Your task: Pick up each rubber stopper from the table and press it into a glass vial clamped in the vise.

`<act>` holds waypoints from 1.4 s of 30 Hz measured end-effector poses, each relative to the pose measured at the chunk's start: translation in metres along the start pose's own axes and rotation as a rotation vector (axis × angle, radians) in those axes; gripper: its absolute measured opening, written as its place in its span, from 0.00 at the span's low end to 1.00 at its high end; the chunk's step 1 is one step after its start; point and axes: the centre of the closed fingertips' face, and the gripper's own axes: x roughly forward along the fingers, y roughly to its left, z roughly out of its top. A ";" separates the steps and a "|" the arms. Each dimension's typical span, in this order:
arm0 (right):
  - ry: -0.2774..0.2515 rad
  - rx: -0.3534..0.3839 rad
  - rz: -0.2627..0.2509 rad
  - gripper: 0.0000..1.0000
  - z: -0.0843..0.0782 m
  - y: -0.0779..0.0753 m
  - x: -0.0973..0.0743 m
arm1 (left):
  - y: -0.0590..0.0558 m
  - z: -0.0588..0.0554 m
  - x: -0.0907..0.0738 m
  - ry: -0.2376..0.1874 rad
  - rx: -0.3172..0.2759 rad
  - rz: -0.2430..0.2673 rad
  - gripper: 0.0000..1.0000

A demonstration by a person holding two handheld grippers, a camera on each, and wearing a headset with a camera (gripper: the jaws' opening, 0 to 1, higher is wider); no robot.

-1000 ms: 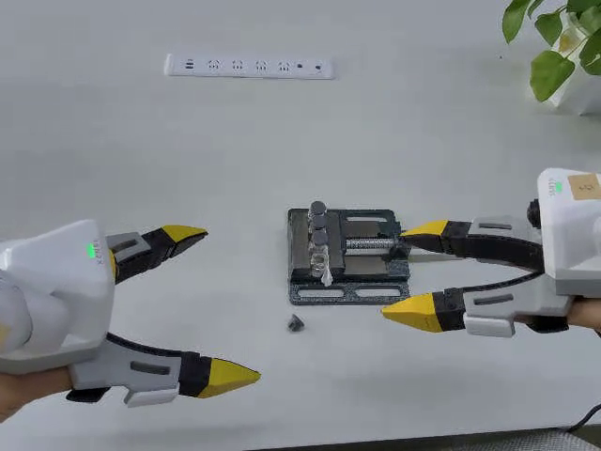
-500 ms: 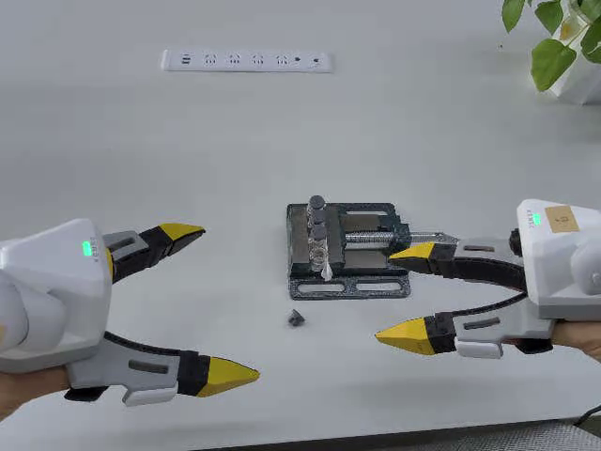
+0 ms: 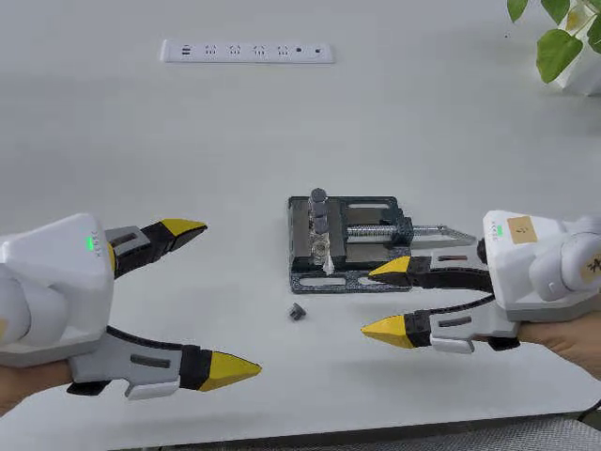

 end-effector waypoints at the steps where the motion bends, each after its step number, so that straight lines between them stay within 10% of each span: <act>1: 0.001 -0.005 0.005 0.31 0.000 0.000 0.002 | 0.000 0.000 0.000 0.001 -0.001 0.001 0.93; 42: 0.132 -0.100 -0.020 0.04 -0.011 -0.002 0.075 | 0.003 -0.006 0.003 -0.007 -0.033 0.000 0.91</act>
